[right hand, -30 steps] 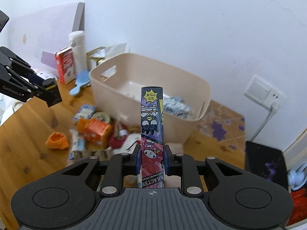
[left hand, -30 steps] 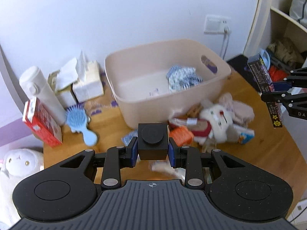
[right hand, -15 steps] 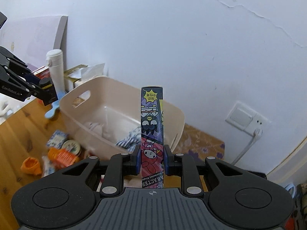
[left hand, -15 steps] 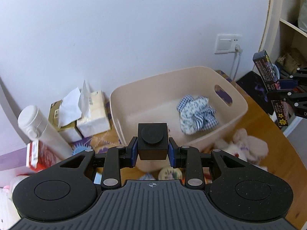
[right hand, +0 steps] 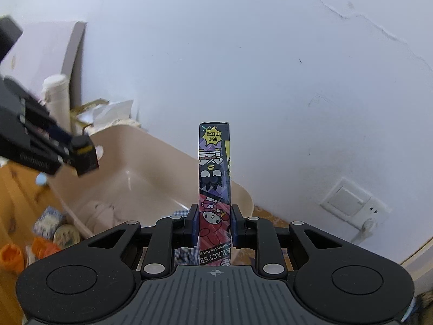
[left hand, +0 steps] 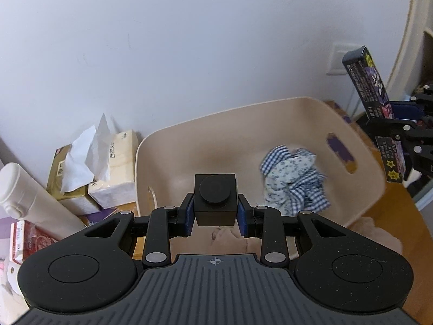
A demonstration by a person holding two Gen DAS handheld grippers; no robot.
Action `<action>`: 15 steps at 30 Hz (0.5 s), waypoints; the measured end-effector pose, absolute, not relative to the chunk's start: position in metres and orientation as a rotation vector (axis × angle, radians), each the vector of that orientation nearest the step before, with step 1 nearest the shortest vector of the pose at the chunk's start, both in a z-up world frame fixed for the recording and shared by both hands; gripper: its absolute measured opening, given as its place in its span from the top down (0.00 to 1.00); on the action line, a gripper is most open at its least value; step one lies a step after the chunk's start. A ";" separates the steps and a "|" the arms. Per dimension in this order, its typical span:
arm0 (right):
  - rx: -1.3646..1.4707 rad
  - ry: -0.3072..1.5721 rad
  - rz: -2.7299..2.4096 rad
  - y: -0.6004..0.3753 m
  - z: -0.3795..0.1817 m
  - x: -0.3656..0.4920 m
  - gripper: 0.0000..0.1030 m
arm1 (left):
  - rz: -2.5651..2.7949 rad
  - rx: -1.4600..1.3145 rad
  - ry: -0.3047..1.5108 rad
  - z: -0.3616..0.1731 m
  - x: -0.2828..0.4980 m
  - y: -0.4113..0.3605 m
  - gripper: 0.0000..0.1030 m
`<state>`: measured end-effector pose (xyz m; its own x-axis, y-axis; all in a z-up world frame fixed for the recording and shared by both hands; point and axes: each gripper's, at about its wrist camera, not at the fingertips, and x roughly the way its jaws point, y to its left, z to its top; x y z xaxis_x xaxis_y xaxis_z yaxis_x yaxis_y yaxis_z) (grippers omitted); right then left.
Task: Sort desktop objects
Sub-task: 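Carry the black cube and snack box into the basket with both grippers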
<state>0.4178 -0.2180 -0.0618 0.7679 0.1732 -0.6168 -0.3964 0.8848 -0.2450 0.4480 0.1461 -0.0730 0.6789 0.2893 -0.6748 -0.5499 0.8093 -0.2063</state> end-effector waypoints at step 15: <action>-0.422 0.735 0.422 -0.193 -0.121 0.458 0.79 | 0.530 -0.507 0.842 -0.123 0.485 0.156 0.69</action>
